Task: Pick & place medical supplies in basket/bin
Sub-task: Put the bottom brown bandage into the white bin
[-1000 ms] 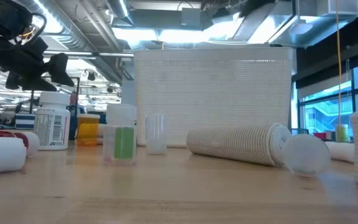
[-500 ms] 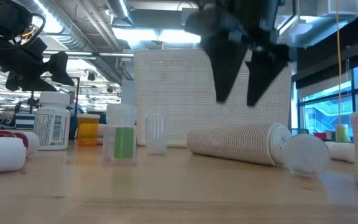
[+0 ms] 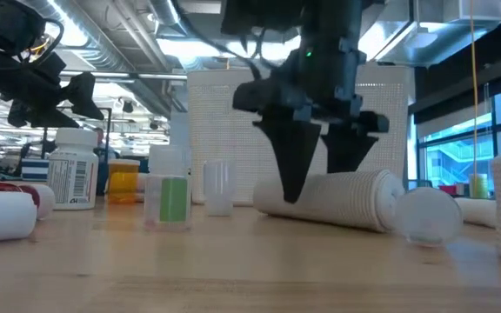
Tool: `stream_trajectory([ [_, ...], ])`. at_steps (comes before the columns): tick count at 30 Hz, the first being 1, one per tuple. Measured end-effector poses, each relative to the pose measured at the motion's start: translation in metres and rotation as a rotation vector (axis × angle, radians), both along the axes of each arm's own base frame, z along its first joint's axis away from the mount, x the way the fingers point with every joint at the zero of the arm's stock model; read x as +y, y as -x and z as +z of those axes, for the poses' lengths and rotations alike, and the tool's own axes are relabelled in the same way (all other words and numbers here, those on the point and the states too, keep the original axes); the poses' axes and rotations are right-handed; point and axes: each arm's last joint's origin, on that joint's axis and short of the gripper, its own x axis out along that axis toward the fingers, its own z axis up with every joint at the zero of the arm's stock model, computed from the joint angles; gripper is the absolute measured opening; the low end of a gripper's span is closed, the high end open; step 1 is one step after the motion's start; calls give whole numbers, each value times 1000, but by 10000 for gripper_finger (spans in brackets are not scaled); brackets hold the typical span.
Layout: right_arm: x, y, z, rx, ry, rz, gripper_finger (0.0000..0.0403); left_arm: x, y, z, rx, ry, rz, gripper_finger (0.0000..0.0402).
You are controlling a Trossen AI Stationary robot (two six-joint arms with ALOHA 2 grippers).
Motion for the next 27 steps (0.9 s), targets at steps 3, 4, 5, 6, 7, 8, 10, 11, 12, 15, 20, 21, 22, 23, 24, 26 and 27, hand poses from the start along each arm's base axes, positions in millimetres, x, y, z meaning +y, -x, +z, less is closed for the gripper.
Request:
stream_trajectory([
  [3, -3, -2, -6, 15, -5, 13, 300, 0, 0, 0, 0, 0, 0, 307],
  [4, -4, -2, -7, 16, -6, 15, 291, 0, 0, 0, 0, 0, 0, 307],
  [5, -5, -3, -7, 17, -5, 18, 281, 0, 0, 0, 0, 0, 1, 307],
  [6, -5, -2, -7, 19, -3, 30, 270, 0, 0, 0, 0, 0, 0, 307],
  [7, -5, -3, -7, 19, -3, 36, 257, 0, 0, 0, 1, 0, 0, 307],
  [8, -5, -2, -7, 22, -2, 41, 243, 0, 0, 0, 0, 0, 0, 307],
  [10, -5, -2, -7, 31, 2, 58, 213, 0, 0, 0, 1, 0, 0, 307],
  [11, -5, -1, -7, 36, 3, 62, 198, 0, 0, 0, 0, 0, 1, 307],
  [12, -5, -1, -7, 37, 4, 65, 182, 0, 0, 0, 0, 0, 0, 307],
  [15, -5, 0, -1, 29, 3, 90, 140, 0, 0, 0, 0, 0, 1, 307],
  [20, -7, 8, 31, -1, 1, 125, 104, 0, 0, 0, 0, 0, 1, 307],
  [21, -9, 10, 42, -17, 0, 137, 104, 0, 0, 0, 0, 0, 1, 307],
  [22, -10, 13, 54, -45, -4, 142, 104, 0, 0, 0, 0, 0, 1, 307],
  [23, -12, 16, 67, -78, -8, 146, 104, 0, 0, 0, 0, 0, 0, 307],
  [24, -14, 19, 80, -117, -13, 152, 106, 0, 0, 0, 0, 0, 1, 307],
  [26, -19, 26, 111, -218, -24, 150, 108, 0, 0, 0, 1, 0, 1, 307],
  [27, -22, 30, 128, -281, -27, 144, 109, 0, 0, 0, 0, 0, 1, 307],
])
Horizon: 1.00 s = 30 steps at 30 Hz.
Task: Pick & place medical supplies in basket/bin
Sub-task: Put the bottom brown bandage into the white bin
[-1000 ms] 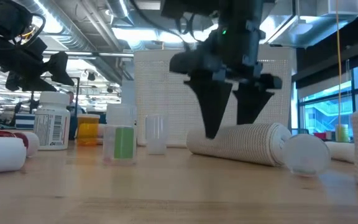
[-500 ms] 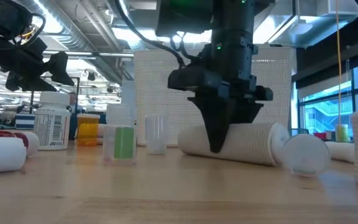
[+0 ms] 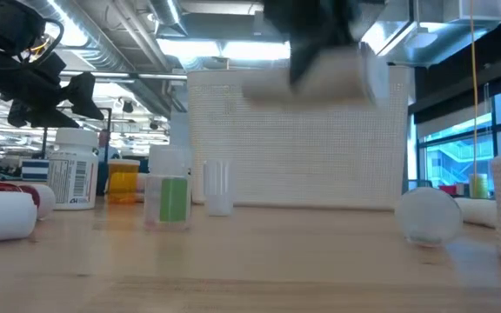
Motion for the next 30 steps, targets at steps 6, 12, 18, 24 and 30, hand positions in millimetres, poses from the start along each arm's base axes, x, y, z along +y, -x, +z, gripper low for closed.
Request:
stream_trajectory([
  [6, -27, 32, 90, -380, 96, -77, 108, 0, 0, 0, 0, 0, 1, 307],
  [12, -80, 64, 144, -555, 356, -346, 108, 0, 0, 0, -1, 0, 3, 307],
  [18, -139, 64, 127, -433, 411, -510, 108, 0, 0, 0, -1, 0, 3, 307],
  [24, -180, 51, 80, -231, 304, -672, 108, 0, 0, 0, -21, 10, 8, 307],
  [30, -214, 26, 34, -137, 189, -689, 112, 0, 0, -1, -18, 13, 8, 307],
])
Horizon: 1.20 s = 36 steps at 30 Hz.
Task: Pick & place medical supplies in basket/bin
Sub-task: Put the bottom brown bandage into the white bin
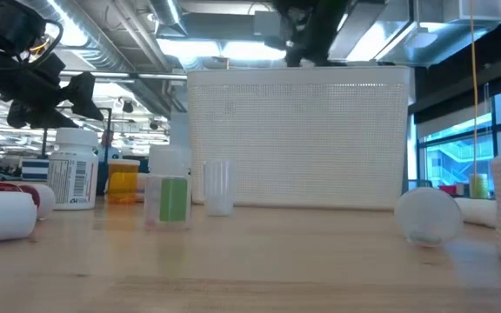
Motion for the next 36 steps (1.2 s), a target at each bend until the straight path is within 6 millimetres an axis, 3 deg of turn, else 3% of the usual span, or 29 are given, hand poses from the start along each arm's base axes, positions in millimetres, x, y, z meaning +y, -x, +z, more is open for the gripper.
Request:
stream_trajectory([
  [11, -62, -13, -81, 159, -189, -67, 114, 0, 0, 0, -2, 1, -2, 307],
  [19, -82, -7, -116, 275, -271, -141, 114, 0, 0, 0, -1, 1, -2, 307],
  [25, -96, 3, -130, 361, -303, -111, 115, 0, 0, 0, -30, 11, 5, 307],
  [36, -120, 17, -127, 357, -270, -131, 134, 0, 0, 0, -49, 18, 11, 307],
])
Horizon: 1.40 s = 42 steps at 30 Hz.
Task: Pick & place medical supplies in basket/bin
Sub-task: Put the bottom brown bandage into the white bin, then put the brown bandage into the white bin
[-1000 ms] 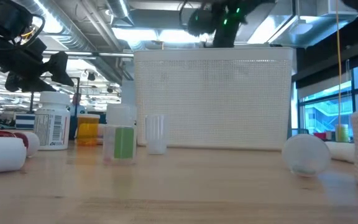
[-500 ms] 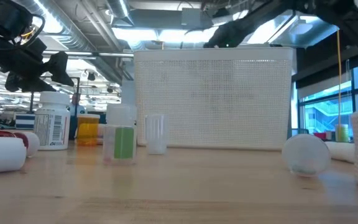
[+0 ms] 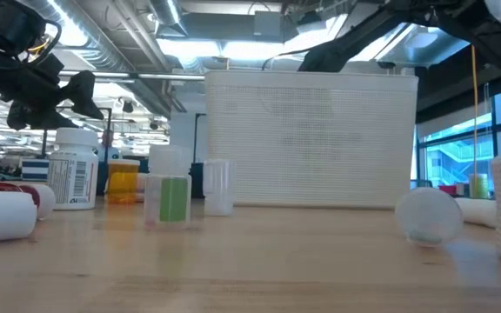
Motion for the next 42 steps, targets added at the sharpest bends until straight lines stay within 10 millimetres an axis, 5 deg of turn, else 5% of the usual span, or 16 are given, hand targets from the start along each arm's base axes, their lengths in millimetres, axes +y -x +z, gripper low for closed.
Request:
stream_trajectory([
  [15, -2, -1, 0, -45, -39, 28, 286, 0, 0, 0, 0, 0, 0, 307],
  [23, 4, 6, 21, -67, -27, 33, 308, 0, 0, 0, 2, 0, 0, 307],
  [32, 31, 6, 97, -157, 168, 208, 307, 0, 0, 0, 1, 0, 0, 307],
  [42, 116, -7, 211, -408, 391, 652, 307, 0, 0, 0, -61, 22, 13, 307],
])
